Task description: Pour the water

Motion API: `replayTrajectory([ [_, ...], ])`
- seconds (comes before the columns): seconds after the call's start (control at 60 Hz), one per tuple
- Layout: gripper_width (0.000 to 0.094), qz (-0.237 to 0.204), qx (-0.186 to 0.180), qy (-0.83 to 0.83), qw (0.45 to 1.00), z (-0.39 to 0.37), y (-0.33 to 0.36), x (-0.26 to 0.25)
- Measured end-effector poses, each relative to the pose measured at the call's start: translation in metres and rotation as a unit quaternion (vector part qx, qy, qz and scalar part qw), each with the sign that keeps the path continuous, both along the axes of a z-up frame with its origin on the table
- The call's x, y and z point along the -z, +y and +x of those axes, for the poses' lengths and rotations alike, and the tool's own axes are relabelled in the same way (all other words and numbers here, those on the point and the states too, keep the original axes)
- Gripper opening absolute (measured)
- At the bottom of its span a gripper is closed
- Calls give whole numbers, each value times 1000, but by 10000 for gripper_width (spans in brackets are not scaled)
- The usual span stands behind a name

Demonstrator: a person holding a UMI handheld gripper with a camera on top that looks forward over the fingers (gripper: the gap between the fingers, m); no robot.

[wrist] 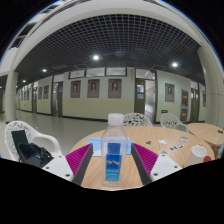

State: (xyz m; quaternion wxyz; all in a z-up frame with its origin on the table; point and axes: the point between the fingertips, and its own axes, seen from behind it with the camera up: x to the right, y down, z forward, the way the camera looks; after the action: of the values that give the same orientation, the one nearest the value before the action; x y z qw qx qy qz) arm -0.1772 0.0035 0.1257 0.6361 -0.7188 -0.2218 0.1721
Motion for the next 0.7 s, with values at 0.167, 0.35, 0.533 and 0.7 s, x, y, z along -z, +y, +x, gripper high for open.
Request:
replayTrajectory([
  [0.167, 714, -25, 3, 9, 1000, -20, 38, 17],
  [0.35, 468, -34, 8, 19, 999, -21, 51, 33],
  [0.533, 341, -57, 4, 39, 998, -17, 56, 36],
  [0.7, 311, -94, -8, 92, 991, -8, 59, 31],
])
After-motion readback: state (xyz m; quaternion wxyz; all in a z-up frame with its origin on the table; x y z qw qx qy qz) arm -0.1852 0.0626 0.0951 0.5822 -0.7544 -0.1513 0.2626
